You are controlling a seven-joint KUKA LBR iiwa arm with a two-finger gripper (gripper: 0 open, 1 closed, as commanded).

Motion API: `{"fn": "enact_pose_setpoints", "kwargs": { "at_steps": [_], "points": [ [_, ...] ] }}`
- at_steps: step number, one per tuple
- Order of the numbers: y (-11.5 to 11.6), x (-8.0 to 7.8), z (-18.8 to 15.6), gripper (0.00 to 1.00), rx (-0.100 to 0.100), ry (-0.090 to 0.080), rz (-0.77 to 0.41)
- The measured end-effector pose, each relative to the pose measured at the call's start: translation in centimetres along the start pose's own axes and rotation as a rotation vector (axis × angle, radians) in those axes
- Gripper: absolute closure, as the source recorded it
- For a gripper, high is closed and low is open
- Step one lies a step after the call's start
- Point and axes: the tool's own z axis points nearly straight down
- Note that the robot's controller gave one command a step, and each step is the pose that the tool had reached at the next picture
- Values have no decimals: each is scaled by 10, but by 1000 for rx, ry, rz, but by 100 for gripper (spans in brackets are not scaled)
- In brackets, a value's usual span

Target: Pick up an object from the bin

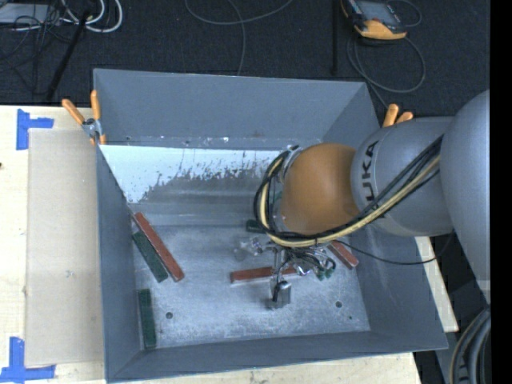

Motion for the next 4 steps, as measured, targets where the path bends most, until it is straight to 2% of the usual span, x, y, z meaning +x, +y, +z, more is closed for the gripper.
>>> {"fn": "enact_pose_setpoints", "kwargs": {
  "at_steps": [1,2,3,4],
  "points": [
    [0,0,0,100,0,-1,3],
    [64,14,-25,100,-2,-1,-219],
    [61,15,-24,0,0,0,-213],
    [77,18,2,0,-2,3,-238]
  ]
}}
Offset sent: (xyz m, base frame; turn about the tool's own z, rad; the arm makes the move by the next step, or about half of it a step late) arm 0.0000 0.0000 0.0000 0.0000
